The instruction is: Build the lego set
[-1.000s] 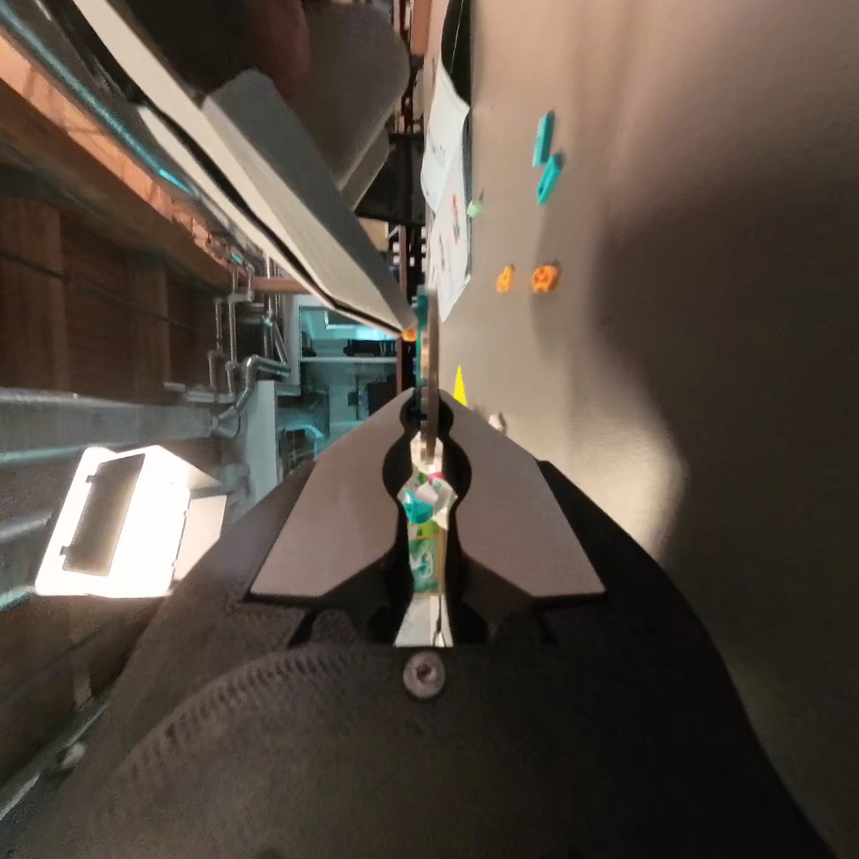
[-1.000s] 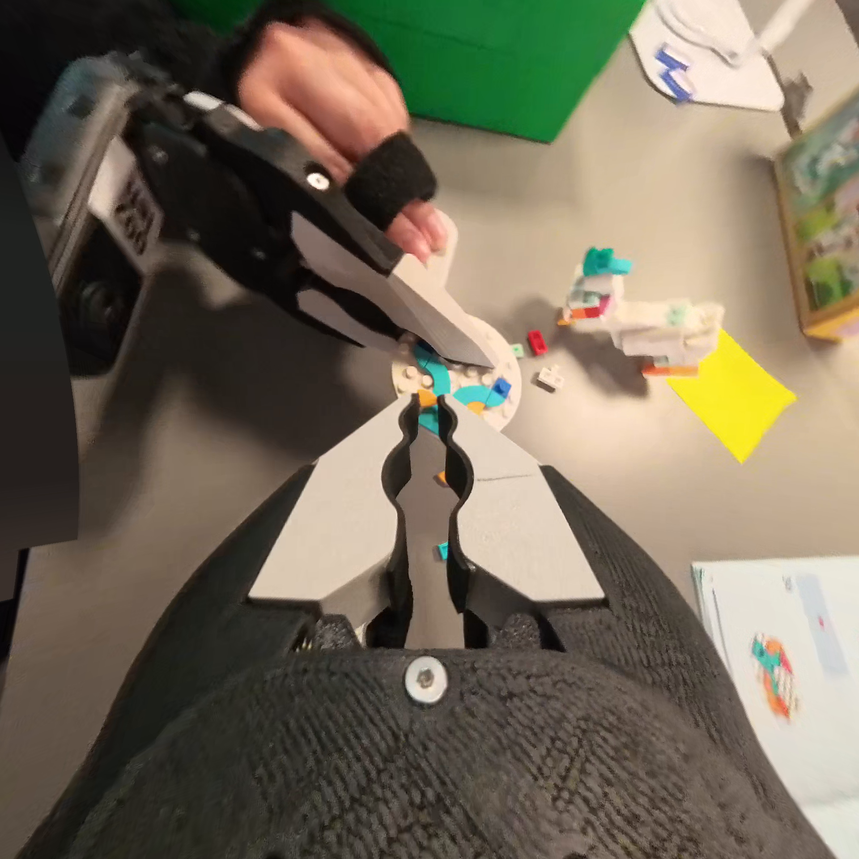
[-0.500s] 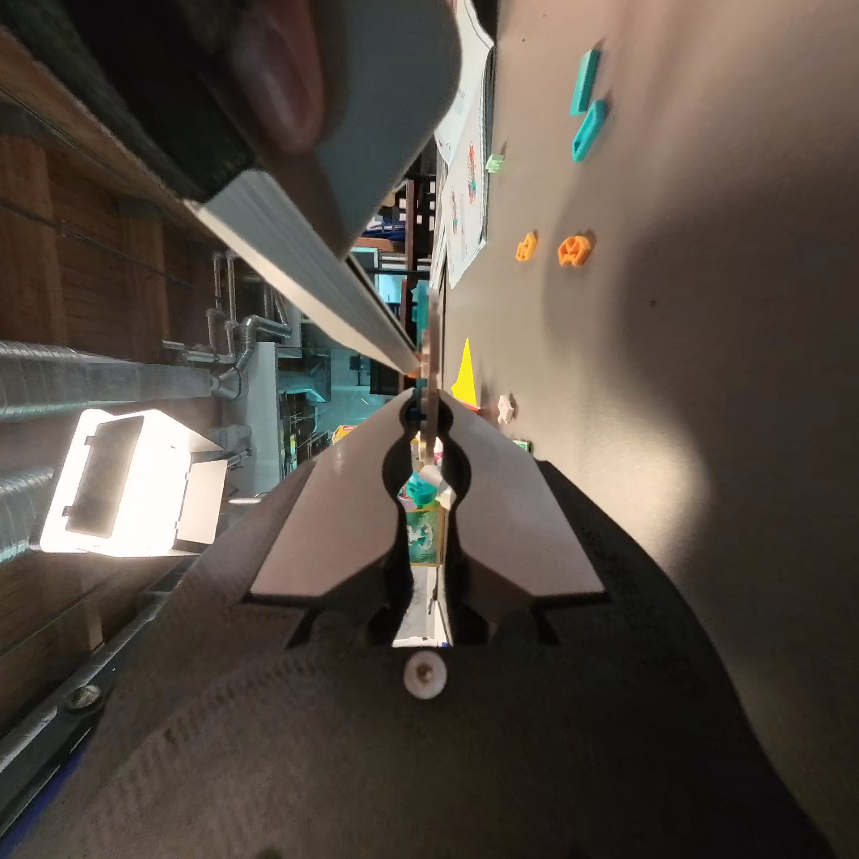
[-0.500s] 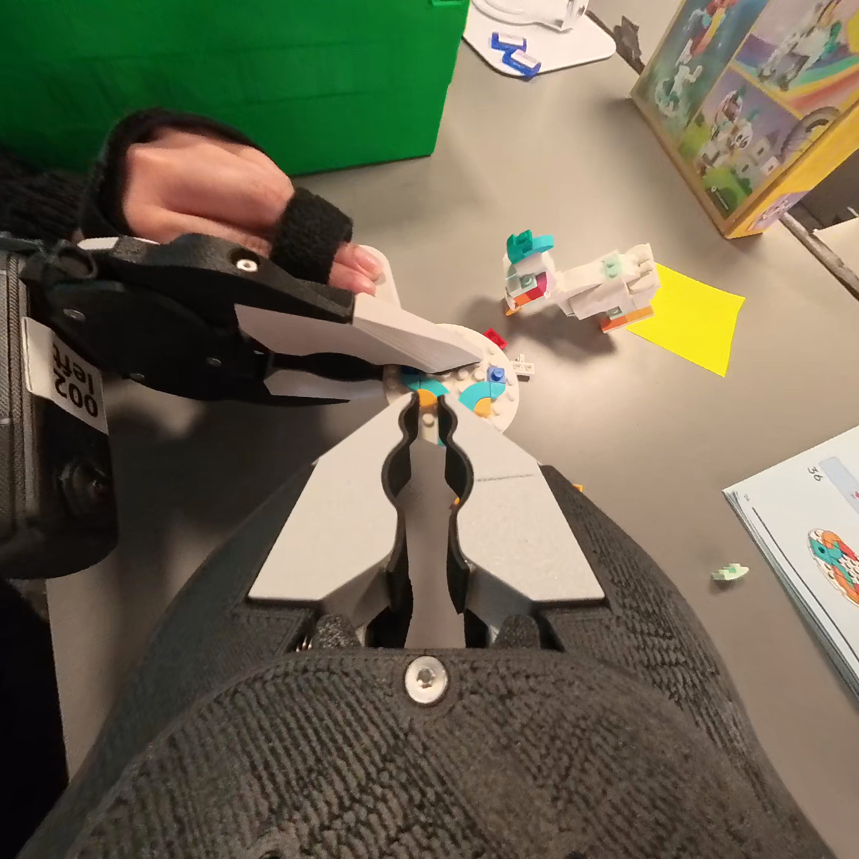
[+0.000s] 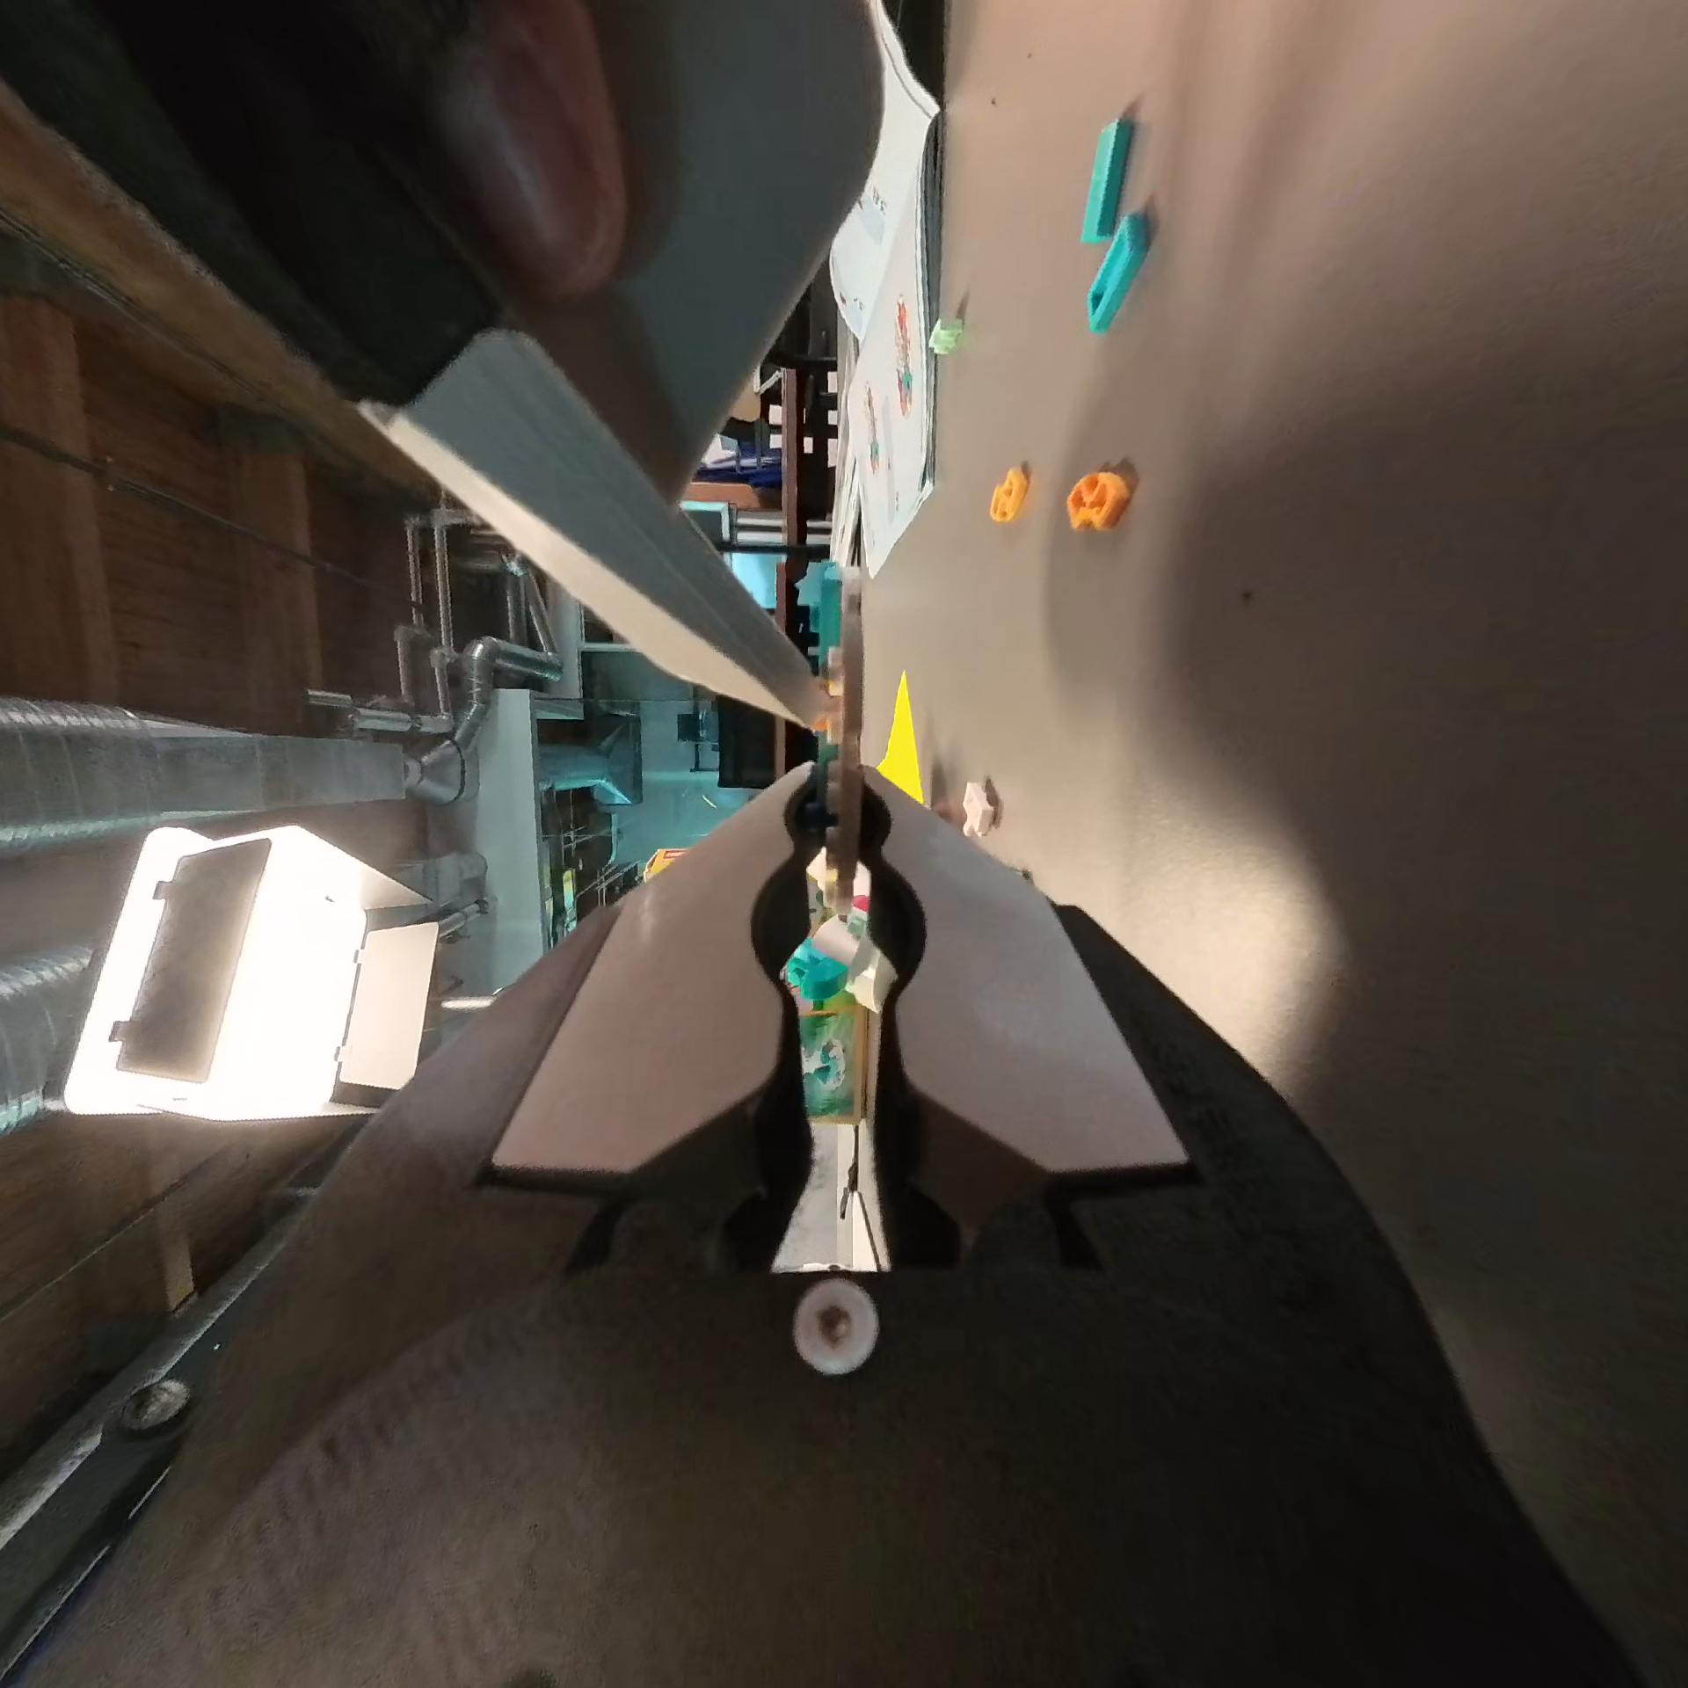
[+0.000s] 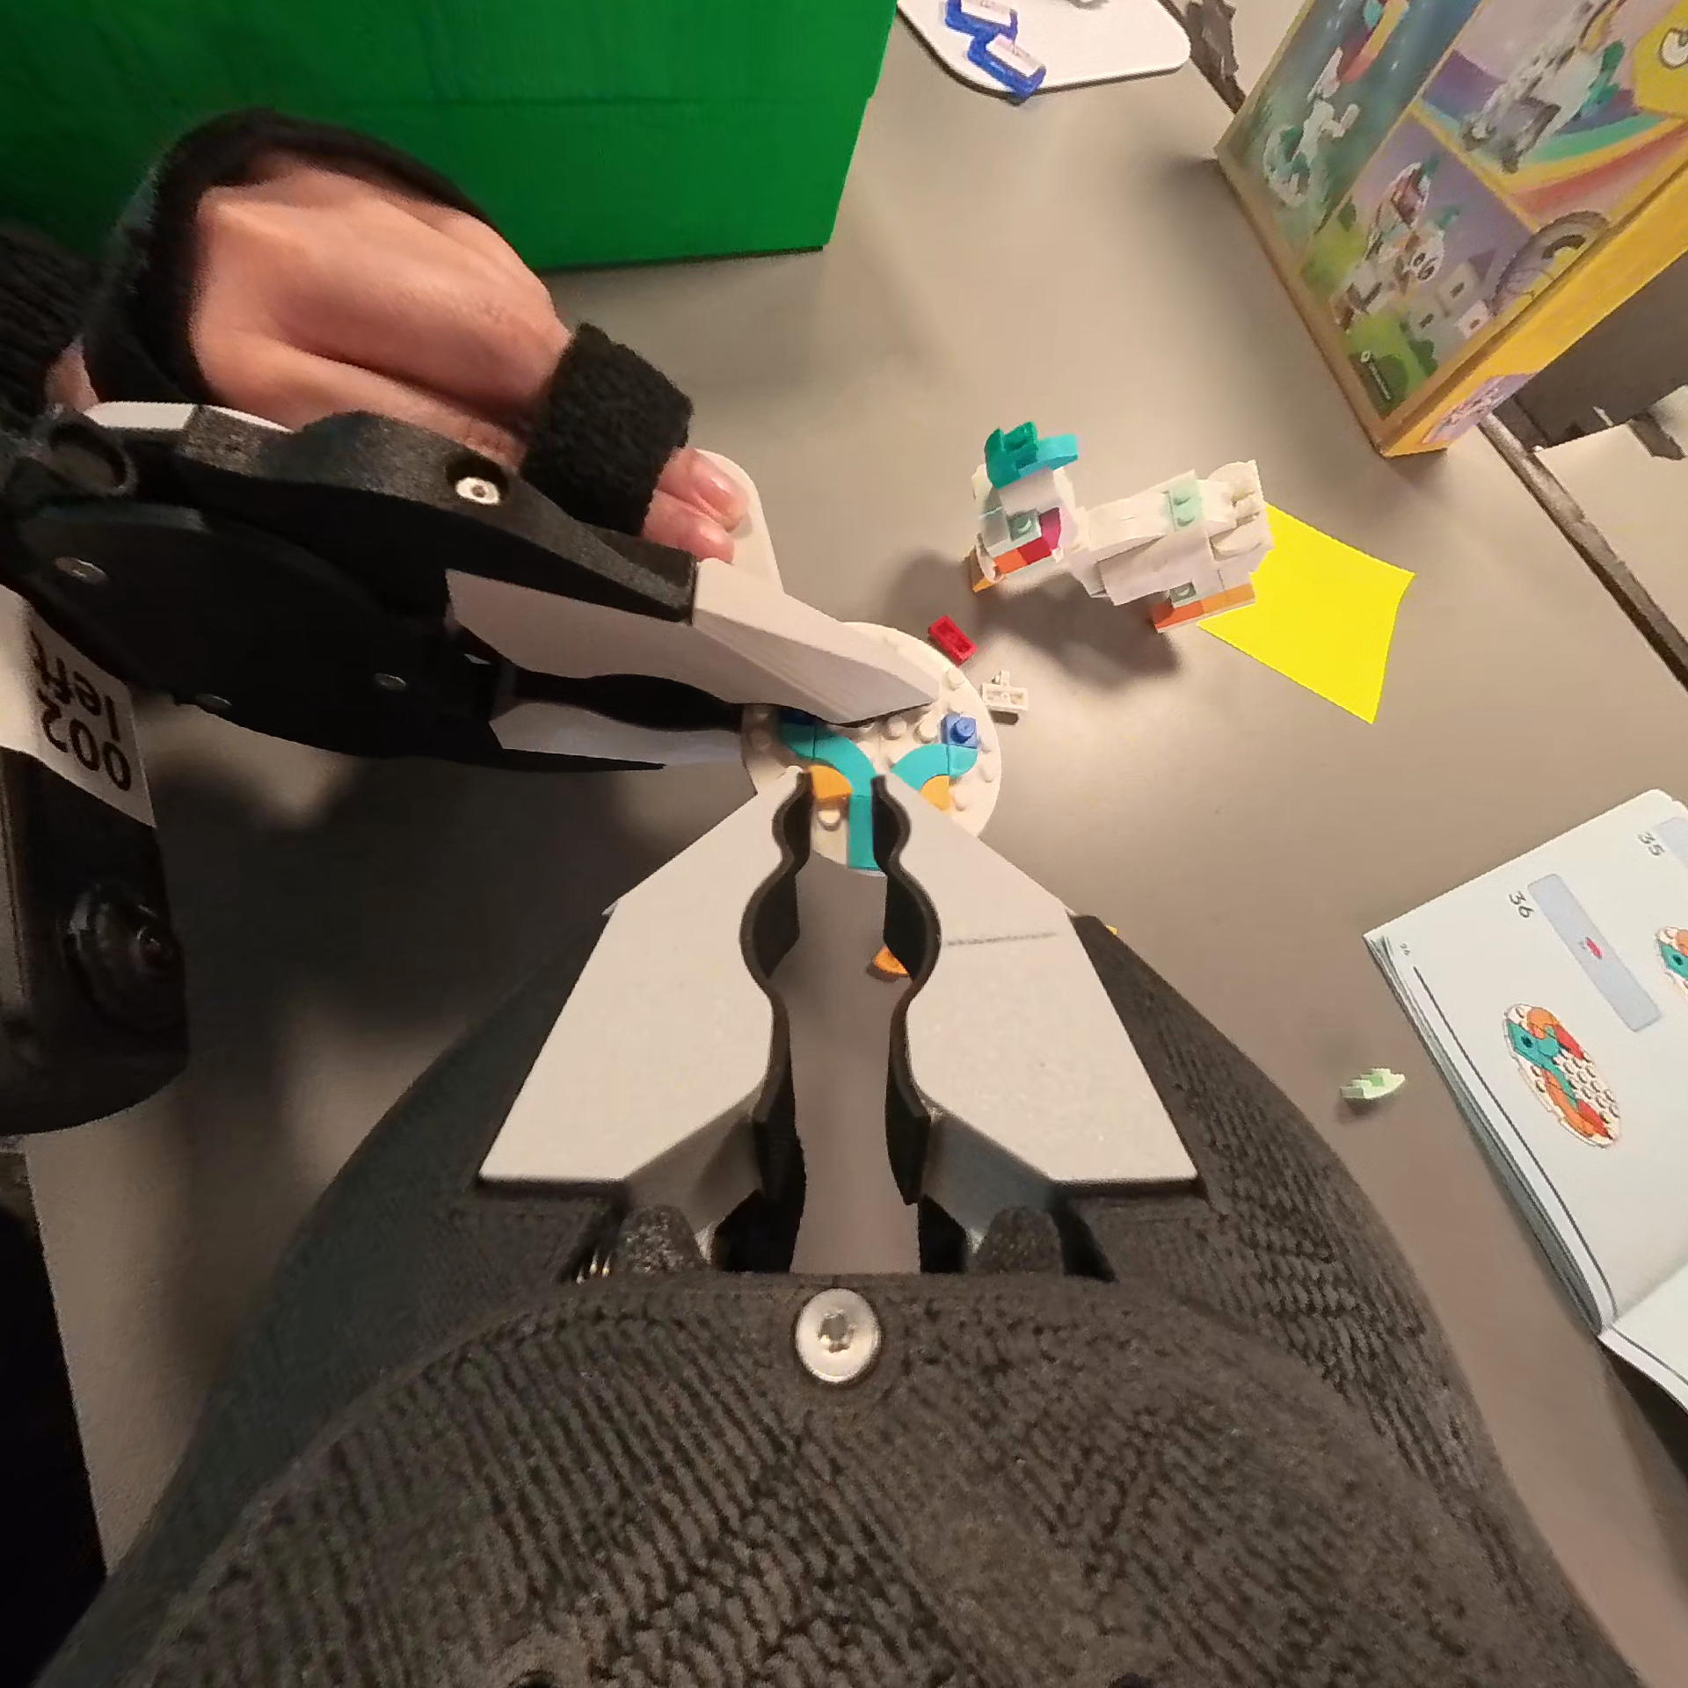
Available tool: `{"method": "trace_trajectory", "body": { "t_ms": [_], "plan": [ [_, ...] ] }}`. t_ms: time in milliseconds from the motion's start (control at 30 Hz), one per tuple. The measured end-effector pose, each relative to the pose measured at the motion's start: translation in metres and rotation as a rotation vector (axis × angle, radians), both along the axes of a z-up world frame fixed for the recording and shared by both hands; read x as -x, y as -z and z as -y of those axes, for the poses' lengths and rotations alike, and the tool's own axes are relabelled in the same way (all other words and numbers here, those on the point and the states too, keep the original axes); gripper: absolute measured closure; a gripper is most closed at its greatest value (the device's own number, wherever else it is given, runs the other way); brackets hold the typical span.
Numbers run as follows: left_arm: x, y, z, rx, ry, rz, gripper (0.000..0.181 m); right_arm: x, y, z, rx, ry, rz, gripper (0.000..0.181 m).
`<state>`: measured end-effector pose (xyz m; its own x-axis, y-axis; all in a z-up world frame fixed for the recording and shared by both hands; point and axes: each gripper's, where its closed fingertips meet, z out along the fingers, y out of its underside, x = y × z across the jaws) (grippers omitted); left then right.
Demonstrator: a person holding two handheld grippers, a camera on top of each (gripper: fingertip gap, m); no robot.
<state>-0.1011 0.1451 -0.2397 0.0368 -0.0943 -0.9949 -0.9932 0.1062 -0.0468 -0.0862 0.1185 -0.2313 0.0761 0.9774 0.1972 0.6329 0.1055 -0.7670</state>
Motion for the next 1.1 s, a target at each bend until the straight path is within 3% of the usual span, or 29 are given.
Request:
{"method": "trace_trajectory", "body": {
  "t_ms": [367,733,1100],
  "plan": [
    [0.0,0.0,-0.001,0.0,0.007,-0.004,0.177,-0.001,-0.003,-0.001,0.015,0.025,-0.03,0.163],
    [-0.007,0.001,0.002,0.002,0.051,-0.024,0.177,-0.004,-0.005,0.014,0.067,-0.164,-0.063,0.157],
    [-0.007,0.003,0.001,0.011,0.054,-0.025,0.177,-0.006,0.004,0.018,0.12,-0.163,-0.05,0.157]
  ]
}}
